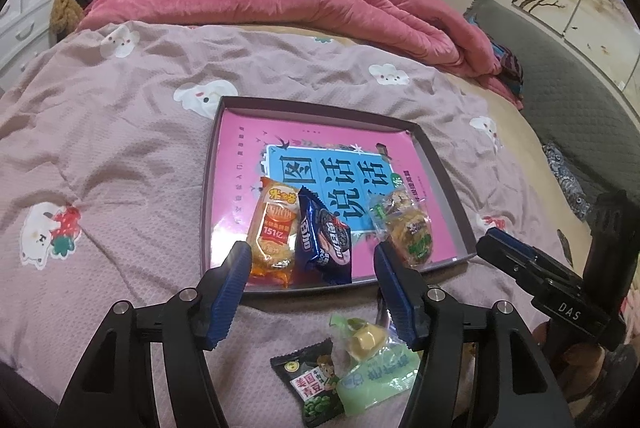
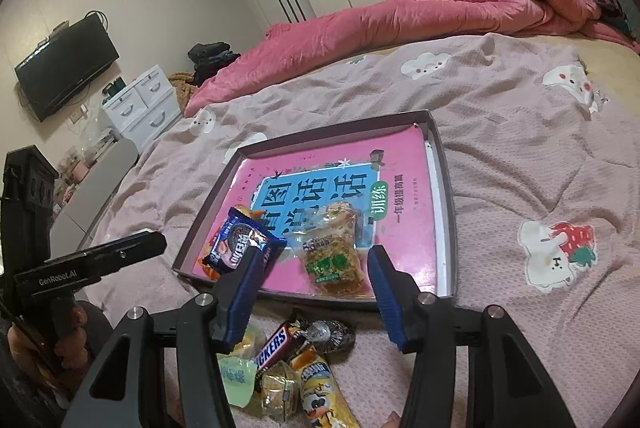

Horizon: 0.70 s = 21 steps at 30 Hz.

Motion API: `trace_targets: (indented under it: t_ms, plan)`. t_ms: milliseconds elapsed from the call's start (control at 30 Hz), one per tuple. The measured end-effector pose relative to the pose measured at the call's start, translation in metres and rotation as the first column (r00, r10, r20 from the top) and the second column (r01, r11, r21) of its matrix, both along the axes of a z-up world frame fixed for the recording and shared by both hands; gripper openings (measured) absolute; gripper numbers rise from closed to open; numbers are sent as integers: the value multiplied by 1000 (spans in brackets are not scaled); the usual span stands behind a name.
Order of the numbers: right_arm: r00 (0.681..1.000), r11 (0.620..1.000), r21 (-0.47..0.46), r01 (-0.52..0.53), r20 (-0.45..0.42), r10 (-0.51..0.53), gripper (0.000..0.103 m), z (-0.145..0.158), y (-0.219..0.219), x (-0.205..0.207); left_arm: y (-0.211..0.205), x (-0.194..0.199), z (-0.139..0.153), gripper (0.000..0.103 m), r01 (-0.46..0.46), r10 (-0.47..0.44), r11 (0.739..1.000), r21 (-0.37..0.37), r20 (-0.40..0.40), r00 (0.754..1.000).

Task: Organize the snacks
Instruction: 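Withdraw both open tools from the tray toward the loose snacks on the bedspread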

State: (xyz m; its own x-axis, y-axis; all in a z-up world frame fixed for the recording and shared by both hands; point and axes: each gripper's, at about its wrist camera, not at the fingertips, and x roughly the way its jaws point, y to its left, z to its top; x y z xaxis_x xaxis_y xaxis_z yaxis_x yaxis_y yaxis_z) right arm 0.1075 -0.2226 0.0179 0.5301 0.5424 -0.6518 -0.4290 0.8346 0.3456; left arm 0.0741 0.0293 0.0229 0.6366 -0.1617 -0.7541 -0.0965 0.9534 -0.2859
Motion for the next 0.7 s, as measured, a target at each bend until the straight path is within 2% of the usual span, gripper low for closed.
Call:
trace_targets:
  t_ms: [400,700]
  plan:
    - [999,999,-34,8,-32,-9,54,1,-8,-15,-4,-10,1,65,11,-11,1000,20,-4,1000]
    - [1000,997,-74,-6,-16,5,54,4,-5,-30,-5,-18,-3,65,28,-27,999,18,-29,999]
